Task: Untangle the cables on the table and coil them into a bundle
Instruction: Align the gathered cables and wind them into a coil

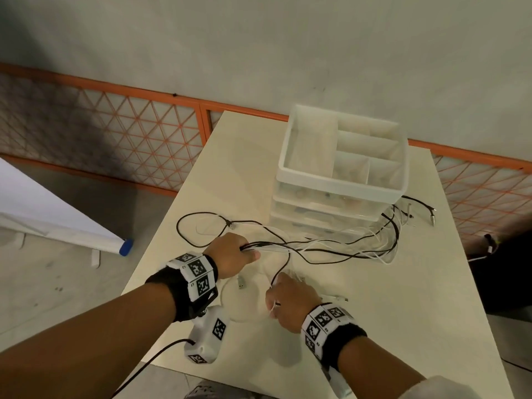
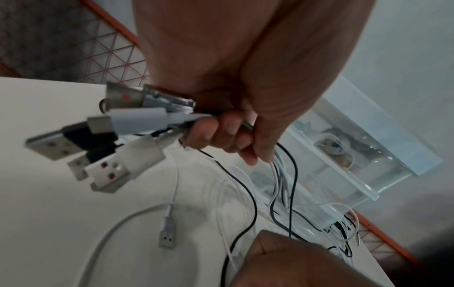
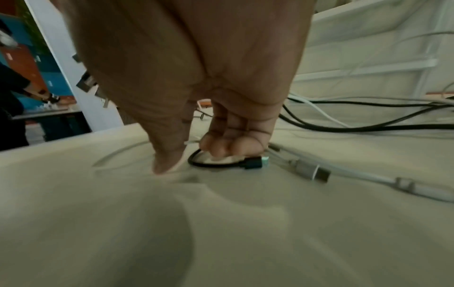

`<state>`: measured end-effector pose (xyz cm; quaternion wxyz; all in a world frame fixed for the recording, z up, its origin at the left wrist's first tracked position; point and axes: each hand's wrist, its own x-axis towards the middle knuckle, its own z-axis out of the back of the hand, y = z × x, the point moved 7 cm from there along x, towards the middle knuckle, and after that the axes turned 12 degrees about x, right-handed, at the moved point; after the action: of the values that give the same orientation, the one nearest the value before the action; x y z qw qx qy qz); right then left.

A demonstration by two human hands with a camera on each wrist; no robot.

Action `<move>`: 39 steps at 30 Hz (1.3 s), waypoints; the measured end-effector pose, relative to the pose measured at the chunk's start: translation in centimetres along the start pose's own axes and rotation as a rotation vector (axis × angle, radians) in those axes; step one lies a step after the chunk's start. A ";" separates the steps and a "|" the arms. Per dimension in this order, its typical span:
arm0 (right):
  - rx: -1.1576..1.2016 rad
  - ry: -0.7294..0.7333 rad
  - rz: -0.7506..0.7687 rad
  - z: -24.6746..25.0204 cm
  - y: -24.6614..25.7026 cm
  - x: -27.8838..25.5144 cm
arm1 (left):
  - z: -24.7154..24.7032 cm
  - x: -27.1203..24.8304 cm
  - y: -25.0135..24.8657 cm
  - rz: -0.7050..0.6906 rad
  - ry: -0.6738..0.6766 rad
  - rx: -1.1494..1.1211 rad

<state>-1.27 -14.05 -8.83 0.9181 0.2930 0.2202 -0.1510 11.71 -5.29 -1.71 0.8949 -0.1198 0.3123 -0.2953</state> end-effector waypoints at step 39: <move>1.138 -1.093 0.179 25.6 -7.8 -13.7 | 5.5 0.6 -10.4 -0.198 -0.103 -0.566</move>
<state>-8.05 -33.59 13.01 0.6141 0.6182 -0.3969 -0.2883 10.83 -13.75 6.46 0.8076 -0.4089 0.3232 -0.2760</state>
